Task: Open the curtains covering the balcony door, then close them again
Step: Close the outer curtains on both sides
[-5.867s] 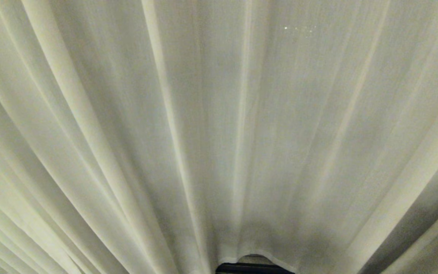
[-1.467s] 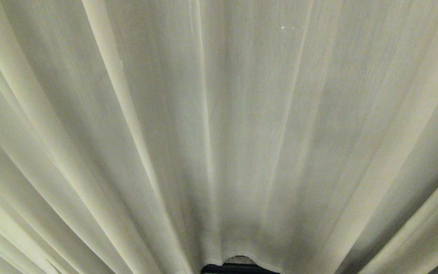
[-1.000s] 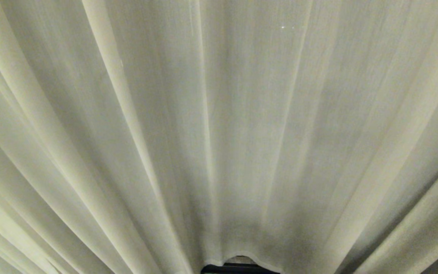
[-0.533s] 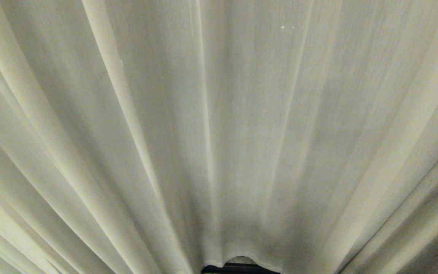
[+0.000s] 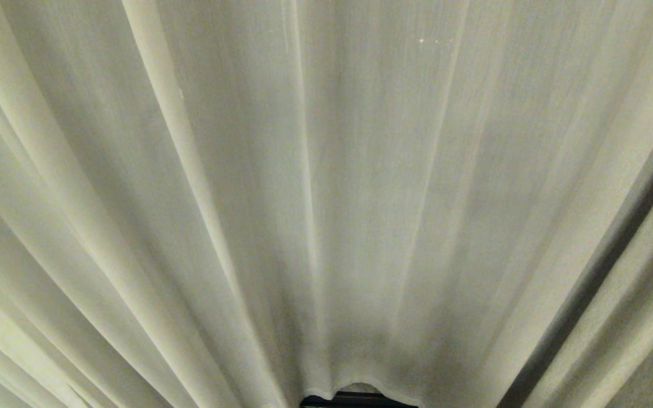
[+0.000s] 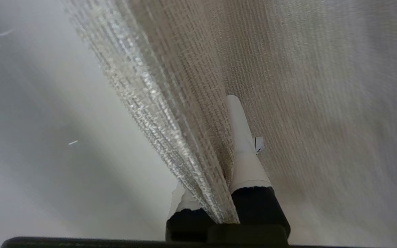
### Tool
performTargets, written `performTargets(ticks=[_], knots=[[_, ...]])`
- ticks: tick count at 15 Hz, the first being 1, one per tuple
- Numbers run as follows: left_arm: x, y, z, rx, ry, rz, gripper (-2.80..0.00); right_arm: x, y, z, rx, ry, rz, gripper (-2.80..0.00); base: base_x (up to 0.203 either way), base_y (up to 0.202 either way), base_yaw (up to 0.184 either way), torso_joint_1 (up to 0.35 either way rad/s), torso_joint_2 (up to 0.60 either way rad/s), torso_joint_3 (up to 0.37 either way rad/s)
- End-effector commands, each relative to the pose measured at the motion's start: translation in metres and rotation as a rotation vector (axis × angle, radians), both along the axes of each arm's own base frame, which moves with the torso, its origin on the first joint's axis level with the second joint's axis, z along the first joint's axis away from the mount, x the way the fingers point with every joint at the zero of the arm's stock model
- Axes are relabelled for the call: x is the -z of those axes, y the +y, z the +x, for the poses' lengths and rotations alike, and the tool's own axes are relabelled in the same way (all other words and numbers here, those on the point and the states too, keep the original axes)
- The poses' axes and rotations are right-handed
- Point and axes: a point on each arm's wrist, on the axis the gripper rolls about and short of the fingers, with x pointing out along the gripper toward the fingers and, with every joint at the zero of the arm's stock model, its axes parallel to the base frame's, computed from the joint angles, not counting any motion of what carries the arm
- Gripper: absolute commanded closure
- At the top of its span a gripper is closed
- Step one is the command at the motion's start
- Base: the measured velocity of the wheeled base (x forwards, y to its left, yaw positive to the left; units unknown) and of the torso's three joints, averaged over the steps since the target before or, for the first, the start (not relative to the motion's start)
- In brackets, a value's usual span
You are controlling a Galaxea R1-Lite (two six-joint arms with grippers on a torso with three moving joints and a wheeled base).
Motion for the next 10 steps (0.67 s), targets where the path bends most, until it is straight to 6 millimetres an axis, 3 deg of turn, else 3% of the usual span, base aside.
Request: performTargets(ticks=[1,6,10], knots=[[0.0,0.0,0.0,0.0,-0.001,0.001,0.0,0.0,0.028,-0.008,-0.096,-0.012,0.009,0.0,0.0,0.0,0.0,0.0,0.0,0.0],[0.0,0.0,0.0,0.0,-0.001,0.0,0.0,0.015,0.085,-0.013,-0.262,0.007,0.046,0.0,0.0,0.0,0.0,0.0,0.0,0.0],[0.0,0.0,0.0,0.0,-0.001,0.0,0.0,0.027,0.13,0.002,-0.294,0.055,0.036,0.0,0.0,0.0,0.0,0.0,0.0,0.0]])
